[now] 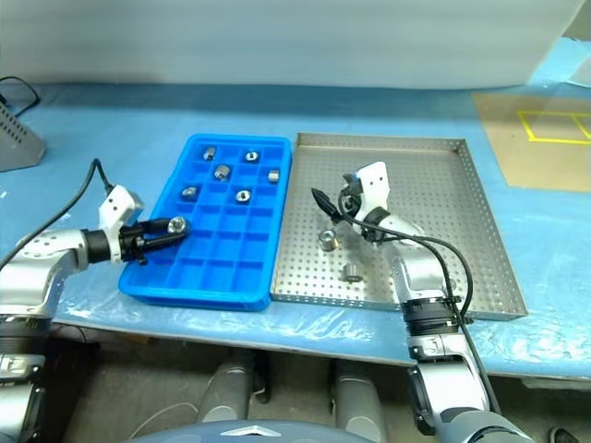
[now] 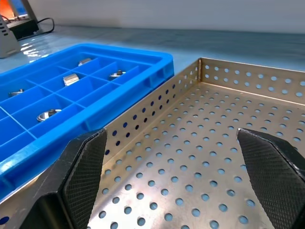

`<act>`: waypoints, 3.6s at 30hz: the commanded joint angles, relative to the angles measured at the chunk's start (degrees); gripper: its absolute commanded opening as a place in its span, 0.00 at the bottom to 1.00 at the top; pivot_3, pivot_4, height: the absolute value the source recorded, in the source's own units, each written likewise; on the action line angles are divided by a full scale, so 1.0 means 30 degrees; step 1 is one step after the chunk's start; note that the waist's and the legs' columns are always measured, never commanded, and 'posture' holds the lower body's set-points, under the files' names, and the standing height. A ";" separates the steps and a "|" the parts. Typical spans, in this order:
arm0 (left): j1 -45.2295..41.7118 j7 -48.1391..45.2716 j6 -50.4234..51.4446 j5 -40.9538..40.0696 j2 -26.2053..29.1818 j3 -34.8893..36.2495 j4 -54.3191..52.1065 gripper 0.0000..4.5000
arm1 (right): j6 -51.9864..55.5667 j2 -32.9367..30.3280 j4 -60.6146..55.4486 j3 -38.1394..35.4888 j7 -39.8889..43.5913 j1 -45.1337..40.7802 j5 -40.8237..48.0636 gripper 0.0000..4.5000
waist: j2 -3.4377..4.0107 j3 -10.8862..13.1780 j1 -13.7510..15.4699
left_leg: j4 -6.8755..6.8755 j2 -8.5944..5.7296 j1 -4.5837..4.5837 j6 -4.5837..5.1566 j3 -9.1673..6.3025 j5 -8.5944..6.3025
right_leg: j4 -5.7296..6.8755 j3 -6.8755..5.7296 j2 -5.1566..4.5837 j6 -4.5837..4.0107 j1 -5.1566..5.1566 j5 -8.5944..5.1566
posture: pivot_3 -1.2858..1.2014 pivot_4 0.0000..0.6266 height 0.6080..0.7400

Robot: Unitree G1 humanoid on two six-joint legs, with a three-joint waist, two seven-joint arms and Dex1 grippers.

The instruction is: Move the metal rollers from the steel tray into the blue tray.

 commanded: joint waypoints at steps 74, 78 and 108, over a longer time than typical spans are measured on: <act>-1.6987 -0.5765 -0.9682 0.5397 -1.0292 -0.9356 1.8959 0.82 | 0.7146 -0.6375 -1.5459 -0.3624 0.2895 1.0671 0.6639 1.00 | -0.0115 -0.0098 -0.1340 | 0.0173 -0.0069 0.0175 0.0115 -0.0051 -0.0093 | -0.0117 0.0021 -0.0008 0.0265 0.0276 -0.0042 | 0.29 0.24 1.00; -1.7243 -0.6494 -1.0628 0.6486 -1.0268 -0.9579 2.0030 0.82 | 0.6870 -0.6237 -1.5642 -0.3171 0.2252 1.1188 0.6280 1.00 | -0.0115 -0.0098 -0.1503 | 0.0199 -0.0070 0.0138 0.0172 -0.0055 -0.0129 | -0.0171 0.0001 -0.0012 0.0260 0.0304 -0.0038 | 0.28 0.24 1.00; -1.6485 -0.3295 -1.1772 0.8817 -1.1881 -0.8355 2.0777 0.39 | 0.5909 -0.6070 -1.4663 -0.1760 0.1098 1.0345 0.4617 1.00 | -0.0096 -0.0113 -0.2192 | 0.0441 -0.0096 0.0138 0.0369 -0.0056 -0.0273 | -0.0363 -0.0003 -0.0066 0.0305 0.0507 -0.0003 | 0.29 0.24 1.00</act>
